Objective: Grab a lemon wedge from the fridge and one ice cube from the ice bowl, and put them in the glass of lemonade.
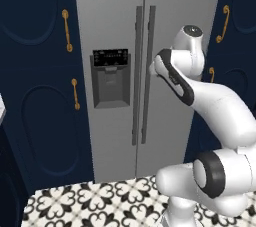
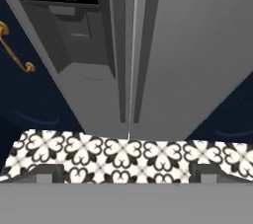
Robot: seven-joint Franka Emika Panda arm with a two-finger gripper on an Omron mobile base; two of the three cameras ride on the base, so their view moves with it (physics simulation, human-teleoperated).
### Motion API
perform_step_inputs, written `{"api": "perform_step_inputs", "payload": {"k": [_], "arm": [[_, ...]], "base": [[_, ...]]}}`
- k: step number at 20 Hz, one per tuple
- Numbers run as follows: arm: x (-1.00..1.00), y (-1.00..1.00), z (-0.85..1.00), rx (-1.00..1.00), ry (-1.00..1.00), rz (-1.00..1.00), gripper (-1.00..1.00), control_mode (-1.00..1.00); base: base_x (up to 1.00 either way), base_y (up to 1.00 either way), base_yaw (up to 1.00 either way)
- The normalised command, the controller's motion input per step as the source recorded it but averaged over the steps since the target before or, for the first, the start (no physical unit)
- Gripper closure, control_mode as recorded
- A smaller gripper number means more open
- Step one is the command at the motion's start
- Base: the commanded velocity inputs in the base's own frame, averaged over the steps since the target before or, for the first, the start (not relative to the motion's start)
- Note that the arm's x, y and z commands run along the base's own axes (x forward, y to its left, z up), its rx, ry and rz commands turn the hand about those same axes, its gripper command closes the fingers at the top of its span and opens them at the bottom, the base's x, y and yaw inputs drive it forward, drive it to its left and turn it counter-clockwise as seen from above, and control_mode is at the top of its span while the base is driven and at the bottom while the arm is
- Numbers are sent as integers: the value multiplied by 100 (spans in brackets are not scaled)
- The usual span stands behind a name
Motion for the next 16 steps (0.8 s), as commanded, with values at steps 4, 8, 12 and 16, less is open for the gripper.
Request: {"api": "perform_step_inputs", "payload": {"k": [4, 8, 12, 16], "arm": [[57, -7, -20, 0, -2, 0, -100, -100], [17, -17, -10, 0, -4, 0, -100, -100], [22, -10, -6, 0, -9, 0, -100, -100], [53, 0, -4, 0, -4, 0, -100, -100]], "base": [[0, 0, 0], [0, 0, 0], [0, 0, 0], [0, 0, 0]]}}
